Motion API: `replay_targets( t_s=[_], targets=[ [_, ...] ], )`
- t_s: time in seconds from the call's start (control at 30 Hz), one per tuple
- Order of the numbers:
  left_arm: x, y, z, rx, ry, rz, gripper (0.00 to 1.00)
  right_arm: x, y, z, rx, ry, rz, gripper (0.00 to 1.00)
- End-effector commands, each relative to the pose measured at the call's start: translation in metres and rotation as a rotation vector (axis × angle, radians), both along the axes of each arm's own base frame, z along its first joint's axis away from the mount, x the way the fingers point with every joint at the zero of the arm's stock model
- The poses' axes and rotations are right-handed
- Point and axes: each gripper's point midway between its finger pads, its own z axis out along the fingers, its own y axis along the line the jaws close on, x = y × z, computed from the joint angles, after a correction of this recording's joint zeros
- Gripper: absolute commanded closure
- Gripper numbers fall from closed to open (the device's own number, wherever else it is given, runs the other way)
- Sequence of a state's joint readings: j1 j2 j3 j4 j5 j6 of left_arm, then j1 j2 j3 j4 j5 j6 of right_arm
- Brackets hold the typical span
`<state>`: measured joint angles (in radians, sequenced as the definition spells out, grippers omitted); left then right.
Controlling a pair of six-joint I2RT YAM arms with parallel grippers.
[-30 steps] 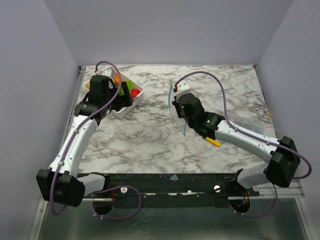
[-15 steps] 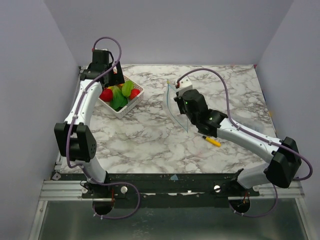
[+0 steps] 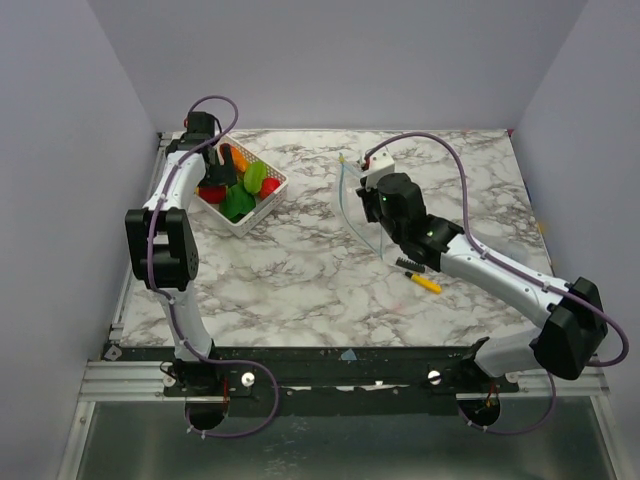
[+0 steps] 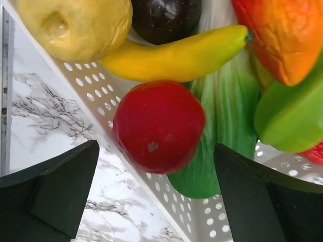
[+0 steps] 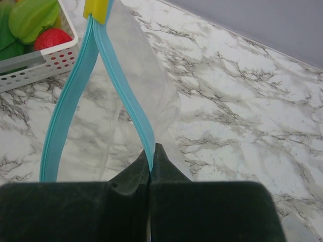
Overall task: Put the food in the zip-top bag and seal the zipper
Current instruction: Pick up the fake fruit from the bin.
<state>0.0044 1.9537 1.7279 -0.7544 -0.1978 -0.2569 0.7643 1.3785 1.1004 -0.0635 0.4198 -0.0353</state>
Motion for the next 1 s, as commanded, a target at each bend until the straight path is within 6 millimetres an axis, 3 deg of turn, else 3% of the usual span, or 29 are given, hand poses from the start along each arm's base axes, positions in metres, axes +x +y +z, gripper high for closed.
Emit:
replay_targets(
  t_s=[0.0,0.1,0.2,0.33,0.43,0.63,0.7,0.73,0.8,0.9,0.97],
  targets=[
    [0.010,0.008,-0.017,-0.019,0.040,-0.006,0.01,0.001,0.007,-0.007,0.005,0.004,0.040,0.99],
    [0.015,0.008,-0.028,-0.028,0.060,-0.017,0.11,0.004,0.006,-0.006,0.008,0.003,0.033,0.99],
    [0.014,0.005,-0.026,-0.047,0.065,-0.017,0.36,0.003,0.010,-0.011,0.020,0.016,0.051,0.99],
    [0.010,0.001,0.000,-0.069,0.010,-0.012,0.60,0.006,0.007,-0.011,0.015,0.020,0.035,0.99],
    [0.004,-0.013,0.025,-0.135,-0.035,-0.024,0.67,0.005,0.009,-0.011,0.035,0.034,0.037,0.99],
    [-0.030,-0.048,0.072,-0.252,-0.104,-0.087,0.76,0.000,0.007,-0.008,0.057,0.063,0.025,0.99],
    [-0.046,-0.069,0.090,-0.359,-0.153,-0.131,0.80,-0.001,0.009,-0.009,0.076,0.074,0.028,0.99],
    [-0.058,-0.089,0.097,-0.435,-0.171,-0.175,0.81,-0.001,0.011,-0.009,0.088,0.080,0.031,0.99],
    [-0.086,-0.140,0.116,-0.610,-0.239,-0.316,0.81,0.000,0.015,-0.007,0.105,0.098,0.029,0.99],
    [-0.129,-0.212,0.165,-0.778,-0.386,-0.570,0.82,-0.002,0.022,-0.005,0.120,0.149,0.039,0.99],
    [-0.156,-0.248,0.186,-0.851,-0.465,-0.676,0.82,-0.006,0.027,0.000,0.166,0.154,0.063,0.99]
  ],
)
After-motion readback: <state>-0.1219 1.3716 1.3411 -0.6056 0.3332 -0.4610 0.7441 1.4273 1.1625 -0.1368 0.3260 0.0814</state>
